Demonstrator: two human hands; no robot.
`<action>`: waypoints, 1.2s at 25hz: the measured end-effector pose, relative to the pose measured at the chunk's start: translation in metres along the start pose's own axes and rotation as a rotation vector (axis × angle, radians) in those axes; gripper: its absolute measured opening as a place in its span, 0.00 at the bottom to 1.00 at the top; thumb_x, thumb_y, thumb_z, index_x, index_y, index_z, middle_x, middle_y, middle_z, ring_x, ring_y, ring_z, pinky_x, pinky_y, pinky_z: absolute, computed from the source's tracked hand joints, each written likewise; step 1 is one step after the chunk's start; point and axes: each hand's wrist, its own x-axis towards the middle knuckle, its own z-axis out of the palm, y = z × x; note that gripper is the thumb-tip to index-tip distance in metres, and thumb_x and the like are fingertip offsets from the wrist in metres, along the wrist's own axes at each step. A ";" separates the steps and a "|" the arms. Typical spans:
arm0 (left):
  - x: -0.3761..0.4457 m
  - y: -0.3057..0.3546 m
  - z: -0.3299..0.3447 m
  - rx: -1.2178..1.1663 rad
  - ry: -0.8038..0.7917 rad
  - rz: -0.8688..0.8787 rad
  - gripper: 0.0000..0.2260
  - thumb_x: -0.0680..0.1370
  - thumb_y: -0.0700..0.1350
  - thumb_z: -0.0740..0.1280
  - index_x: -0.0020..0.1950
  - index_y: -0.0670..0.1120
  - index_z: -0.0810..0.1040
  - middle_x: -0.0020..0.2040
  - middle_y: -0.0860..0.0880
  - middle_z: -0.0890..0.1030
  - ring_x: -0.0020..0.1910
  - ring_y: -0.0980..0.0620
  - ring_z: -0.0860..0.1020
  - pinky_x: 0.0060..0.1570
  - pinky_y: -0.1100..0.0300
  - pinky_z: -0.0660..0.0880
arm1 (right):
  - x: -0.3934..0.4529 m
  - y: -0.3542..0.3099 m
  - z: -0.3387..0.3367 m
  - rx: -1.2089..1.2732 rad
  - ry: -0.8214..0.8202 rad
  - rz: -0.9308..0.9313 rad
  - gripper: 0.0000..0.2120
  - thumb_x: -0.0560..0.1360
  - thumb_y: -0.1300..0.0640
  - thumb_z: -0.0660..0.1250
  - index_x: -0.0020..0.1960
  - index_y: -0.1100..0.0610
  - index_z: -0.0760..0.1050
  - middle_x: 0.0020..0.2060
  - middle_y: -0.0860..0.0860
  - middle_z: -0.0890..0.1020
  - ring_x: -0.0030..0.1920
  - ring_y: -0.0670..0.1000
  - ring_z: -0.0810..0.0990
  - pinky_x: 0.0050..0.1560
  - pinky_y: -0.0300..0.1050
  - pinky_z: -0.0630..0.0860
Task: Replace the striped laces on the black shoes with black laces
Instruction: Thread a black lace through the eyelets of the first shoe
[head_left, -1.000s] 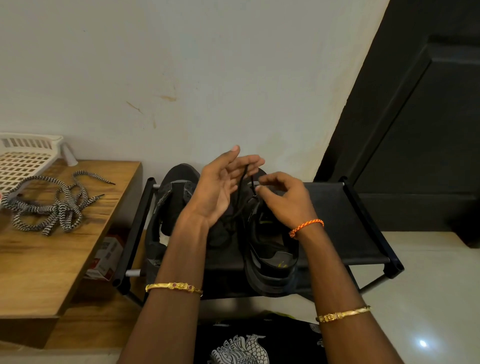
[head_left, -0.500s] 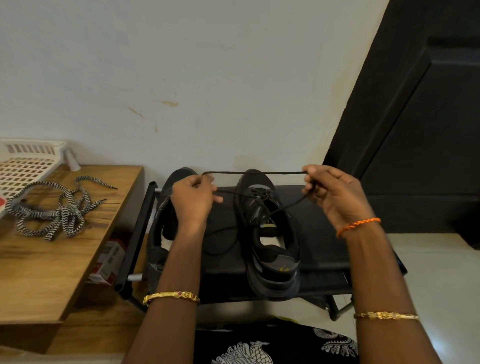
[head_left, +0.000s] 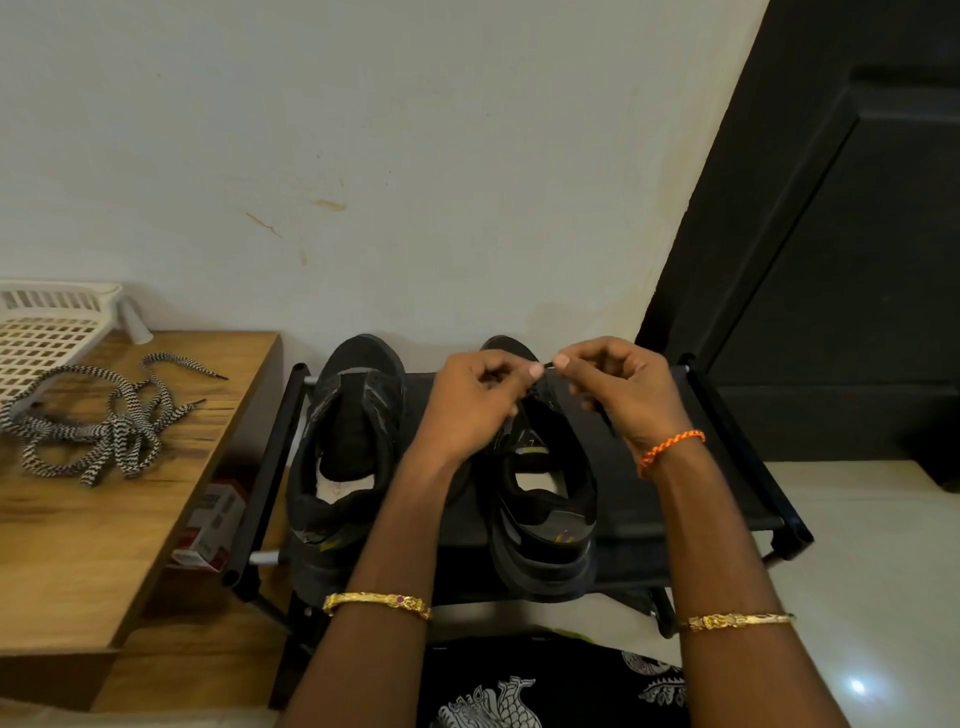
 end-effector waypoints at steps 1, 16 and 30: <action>0.000 -0.002 -0.004 0.032 0.047 -0.008 0.04 0.76 0.45 0.69 0.43 0.47 0.83 0.28 0.57 0.78 0.26 0.60 0.74 0.33 0.69 0.72 | 0.000 0.004 -0.005 -0.013 0.014 0.022 0.03 0.71 0.63 0.72 0.40 0.57 0.79 0.26 0.46 0.80 0.28 0.41 0.76 0.28 0.33 0.72; 0.003 -0.009 0.005 0.397 0.083 0.073 0.04 0.76 0.48 0.68 0.43 0.55 0.82 0.39 0.57 0.82 0.46 0.55 0.79 0.59 0.44 0.71 | 0.001 0.012 0.004 -0.073 -0.015 0.028 0.04 0.75 0.70 0.66 0.48 0.66 0.78 0.34 0.54 0.82 0.32 0.43 0.81 0.38 0.36 0.80; 0.008 -0.016 0.022 0.655 0.163 -0.148 0.05 0.75 0.50 0.67 0.43 0.53 0.83 0.42 0.53 0.83 0.44 0.54 0.74 0.47 0.56 0.56 | 0.005 0.038 0.012 -0.685 -0.078 0.118 0.09 0.71 0.57 0.72 0.51 0.55 0.79 0.40 0.48 0.79 0.43 0.45 0.78 0.43 0.35 0.73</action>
